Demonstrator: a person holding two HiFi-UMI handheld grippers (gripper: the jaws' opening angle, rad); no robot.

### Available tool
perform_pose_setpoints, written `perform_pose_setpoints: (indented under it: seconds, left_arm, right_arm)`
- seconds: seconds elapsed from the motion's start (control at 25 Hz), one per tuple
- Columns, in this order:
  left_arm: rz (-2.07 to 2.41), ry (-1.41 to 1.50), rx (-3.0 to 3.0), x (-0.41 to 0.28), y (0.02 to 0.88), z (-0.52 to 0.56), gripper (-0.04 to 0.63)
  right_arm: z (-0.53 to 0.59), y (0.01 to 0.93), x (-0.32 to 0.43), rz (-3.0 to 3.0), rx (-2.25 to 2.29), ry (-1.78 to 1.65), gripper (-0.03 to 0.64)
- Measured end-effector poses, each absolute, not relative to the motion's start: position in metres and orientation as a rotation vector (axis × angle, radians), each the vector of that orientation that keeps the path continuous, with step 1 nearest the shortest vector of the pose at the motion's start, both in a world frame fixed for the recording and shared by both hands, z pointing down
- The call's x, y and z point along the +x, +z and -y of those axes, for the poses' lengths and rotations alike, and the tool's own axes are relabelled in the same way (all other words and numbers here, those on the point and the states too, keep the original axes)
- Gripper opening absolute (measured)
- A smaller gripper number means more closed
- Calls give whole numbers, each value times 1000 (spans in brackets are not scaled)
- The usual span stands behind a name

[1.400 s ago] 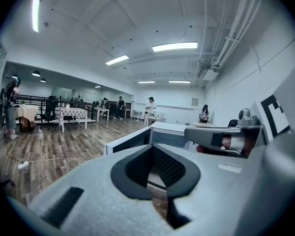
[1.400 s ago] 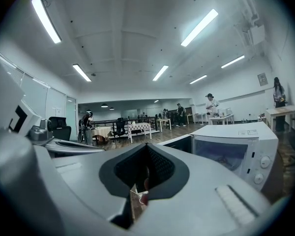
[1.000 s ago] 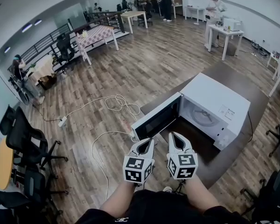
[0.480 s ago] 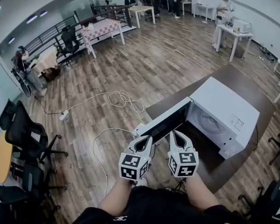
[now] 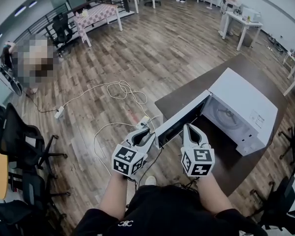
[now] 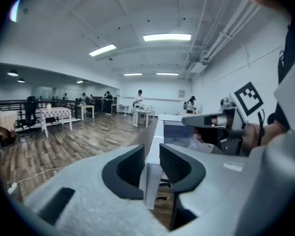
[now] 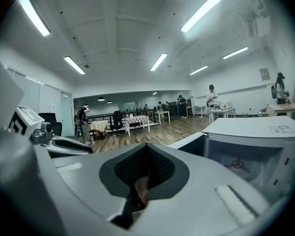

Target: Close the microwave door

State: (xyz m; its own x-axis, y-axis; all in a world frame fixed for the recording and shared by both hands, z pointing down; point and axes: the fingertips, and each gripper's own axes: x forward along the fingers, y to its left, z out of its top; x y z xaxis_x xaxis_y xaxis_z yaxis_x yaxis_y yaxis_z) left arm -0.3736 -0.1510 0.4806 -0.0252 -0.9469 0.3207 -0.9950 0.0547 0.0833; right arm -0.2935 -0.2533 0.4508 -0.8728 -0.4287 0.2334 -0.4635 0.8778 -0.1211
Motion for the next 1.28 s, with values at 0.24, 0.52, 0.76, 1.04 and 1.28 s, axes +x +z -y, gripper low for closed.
perform_pose_setpoints:
  seconds: [0.24,0.52,0.76,1.04,1.28]
  left_arm:
    - [1794,357,2145,-387,518,141,152]
    - [1576,443,2252,-392,555,144,167]
    - [1472,518,2323,-397,575,158,167]
    - [1280,506,2406,-388,583,166,210]
    - [1091,519,2461,-363,587,168,242]
  right_arm:
    - [245,464,-298,2770,788,250,8]
    - [240,464,-299,2715,929,204,8]
    - [243,474,-292,2642,1073,205,8]
    - [246,482,-280,2573,1210,222,8]
    - [246,491,-270,2532,1248,236,8]
